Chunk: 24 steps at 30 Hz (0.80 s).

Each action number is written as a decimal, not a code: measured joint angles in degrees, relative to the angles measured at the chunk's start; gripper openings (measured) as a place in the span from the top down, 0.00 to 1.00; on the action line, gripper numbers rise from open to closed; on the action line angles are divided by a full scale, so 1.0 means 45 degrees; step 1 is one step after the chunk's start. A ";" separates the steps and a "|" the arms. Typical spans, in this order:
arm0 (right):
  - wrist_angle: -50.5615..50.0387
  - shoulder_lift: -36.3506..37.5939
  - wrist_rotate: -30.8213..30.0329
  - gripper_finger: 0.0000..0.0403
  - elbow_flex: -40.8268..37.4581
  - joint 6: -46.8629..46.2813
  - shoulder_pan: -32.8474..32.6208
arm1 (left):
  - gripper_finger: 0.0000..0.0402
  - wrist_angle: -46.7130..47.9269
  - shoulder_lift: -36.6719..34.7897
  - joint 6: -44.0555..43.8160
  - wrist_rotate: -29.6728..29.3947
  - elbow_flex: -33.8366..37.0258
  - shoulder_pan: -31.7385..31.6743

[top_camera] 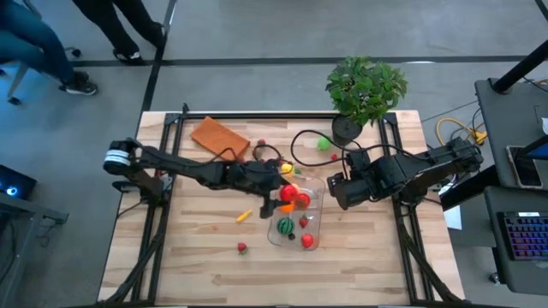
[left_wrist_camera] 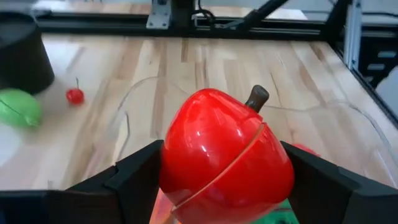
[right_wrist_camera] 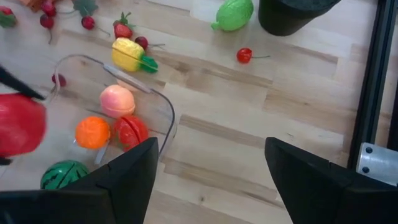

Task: Pick and placing Produce into tupperware
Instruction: Put the pears into the transparent bin, then put the cherry into the transparent bin

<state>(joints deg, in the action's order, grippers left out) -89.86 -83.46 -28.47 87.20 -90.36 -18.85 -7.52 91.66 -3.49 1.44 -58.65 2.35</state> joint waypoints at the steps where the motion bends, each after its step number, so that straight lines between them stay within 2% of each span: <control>1: -0.0003 0.0000 0.0062 0.29 0.0000 0.0051 0.0000 | 0.30 0.0149 0.0178 -0.0393 -0.0001 -0.0120 0.0000; 5: -0.0032 0.0005 0.0373 0.27 0.0000 0.0088 0.0000 | 0.25 0.0190 0.0767 -0.1474 0.0010 -0.0414 0.0000; 13: -0.0029 0.0005 0.0705 0.22 -0.0015 0.0374 -0.0034 | 0.11 0.0189 0.0768 -0.1484 0.0016 -0.0414 -0.0019; 19: -0.0029 0.0005 0.0786 0.22 -0.0075 -0.0251 -0.0034 | 0.10 0.0438 0.0187 -0.1379 -0.0416 -0.0414 -0.0090; 24: -0.0020 -0.0010 0.1746 0.22 -0.0506 -0.1281 -0.0108 | 0.12 0.2246 -0.0816 -0.0789 -0.1752 -0.0394 -0.0107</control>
<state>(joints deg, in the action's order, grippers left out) -89.95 -83.50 -20.61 84.92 -96.13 -19.34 2.59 87.99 -7.04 -6.44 -60.42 1.87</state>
